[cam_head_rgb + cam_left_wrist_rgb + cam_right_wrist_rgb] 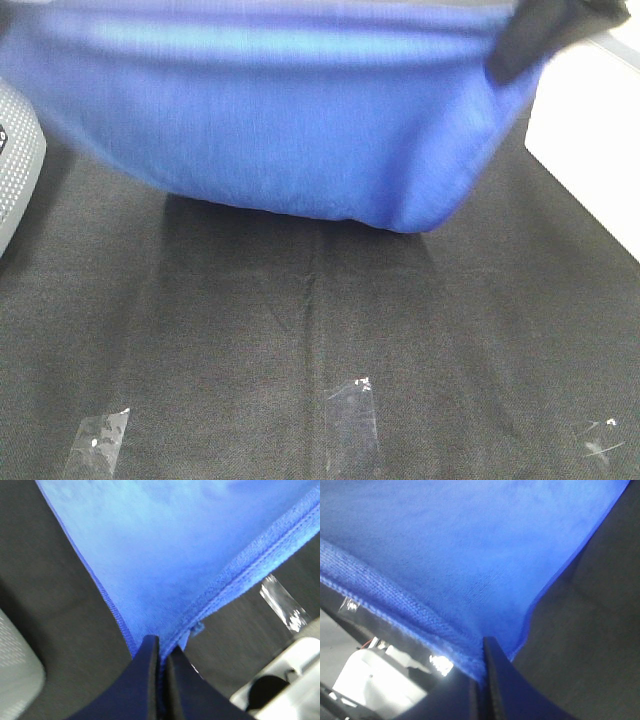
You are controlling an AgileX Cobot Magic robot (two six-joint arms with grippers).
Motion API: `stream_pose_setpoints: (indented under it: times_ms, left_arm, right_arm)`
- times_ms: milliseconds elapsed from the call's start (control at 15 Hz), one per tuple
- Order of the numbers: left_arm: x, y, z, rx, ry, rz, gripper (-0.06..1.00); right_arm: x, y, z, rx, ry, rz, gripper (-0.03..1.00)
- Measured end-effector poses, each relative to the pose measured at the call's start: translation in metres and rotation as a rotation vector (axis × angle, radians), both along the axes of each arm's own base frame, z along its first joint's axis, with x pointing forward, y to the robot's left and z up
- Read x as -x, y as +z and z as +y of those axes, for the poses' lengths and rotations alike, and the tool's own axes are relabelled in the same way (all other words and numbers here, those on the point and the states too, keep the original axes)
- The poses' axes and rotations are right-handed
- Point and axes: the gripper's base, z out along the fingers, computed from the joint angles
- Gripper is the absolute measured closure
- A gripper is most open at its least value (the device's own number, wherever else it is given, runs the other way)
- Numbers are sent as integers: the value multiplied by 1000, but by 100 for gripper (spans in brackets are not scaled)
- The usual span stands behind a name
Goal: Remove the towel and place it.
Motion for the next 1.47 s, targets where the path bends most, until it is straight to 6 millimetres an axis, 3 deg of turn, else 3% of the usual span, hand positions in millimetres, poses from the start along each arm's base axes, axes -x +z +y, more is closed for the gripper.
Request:
stream_pose_setpoints:
  times_ms: [200,933,1200,1467]
  left_arm:
    - [26,-26,0,64,-8,107,94]
    - [101,-69,12,203,49,256,94]
    - [109,-86,13,215,58,317,94]
    - [120,-111,6,201,40,429,94]
  right_arm:
    - [23,-15,-5,-3,1,61,97]
    - [124,-54,-20,-196,-113,269,97]
    - [147,-70,-24,-232,-157,333,97]
    - [153,-93,-28,-181,-173,403,97]
